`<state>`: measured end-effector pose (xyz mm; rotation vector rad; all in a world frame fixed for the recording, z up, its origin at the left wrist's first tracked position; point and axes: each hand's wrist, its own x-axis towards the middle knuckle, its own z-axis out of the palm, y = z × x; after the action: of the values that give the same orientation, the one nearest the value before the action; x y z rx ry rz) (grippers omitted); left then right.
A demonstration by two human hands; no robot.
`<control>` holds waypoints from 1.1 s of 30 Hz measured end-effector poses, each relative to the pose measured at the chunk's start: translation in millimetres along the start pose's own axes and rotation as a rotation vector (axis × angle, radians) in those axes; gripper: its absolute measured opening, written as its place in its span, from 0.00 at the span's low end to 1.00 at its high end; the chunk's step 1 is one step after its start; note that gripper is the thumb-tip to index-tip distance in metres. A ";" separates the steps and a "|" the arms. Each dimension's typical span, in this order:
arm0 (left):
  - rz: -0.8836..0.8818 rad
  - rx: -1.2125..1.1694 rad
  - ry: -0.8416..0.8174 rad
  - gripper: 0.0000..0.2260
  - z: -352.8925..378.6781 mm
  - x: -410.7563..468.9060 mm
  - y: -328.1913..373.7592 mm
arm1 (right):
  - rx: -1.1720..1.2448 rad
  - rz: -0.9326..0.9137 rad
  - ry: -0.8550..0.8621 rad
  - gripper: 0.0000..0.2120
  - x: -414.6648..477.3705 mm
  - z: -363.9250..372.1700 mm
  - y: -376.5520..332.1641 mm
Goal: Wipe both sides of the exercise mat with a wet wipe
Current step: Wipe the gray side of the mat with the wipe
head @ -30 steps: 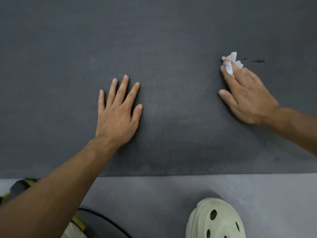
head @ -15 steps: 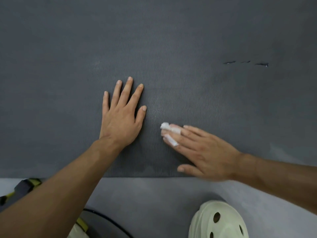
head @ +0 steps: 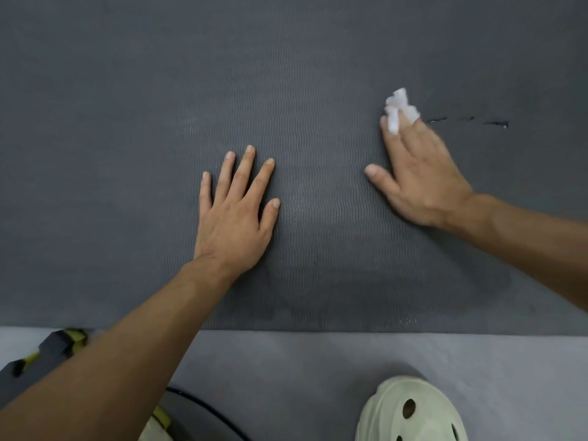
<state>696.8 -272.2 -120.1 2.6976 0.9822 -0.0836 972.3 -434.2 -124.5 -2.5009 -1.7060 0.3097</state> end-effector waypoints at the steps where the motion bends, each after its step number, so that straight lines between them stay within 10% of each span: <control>1: 0.000 0.001 0.001 0.28 0.2 0.1 -0.1 | -0.012 -0.059 -0.026 0.42 -7.7 1.6 -14.8; 10: 0.003 -0.007 0.004 0.28 -0.1 -0.1 -0.1 | -0.134 -0.586 -0.194 0.35 -62.3 4.3 -78.6; 23: 0.004 -0.044 0.013 0.28 -1.2 -1.4 0.9 | 0.002 0.060 -0.031 0.40 50.9 -13.8 3.3; 33: -0.060 -0.386 0.113 0.22 -9.3 0.1 -3.7 | 0.069 -0.513 -0.225 0.36 -36.5 1.6 -114.1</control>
<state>694.2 -266.9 -112.0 2.3407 0.9938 0.2268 855.3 -426.2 -99.8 -1.9426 -2.2926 0.5981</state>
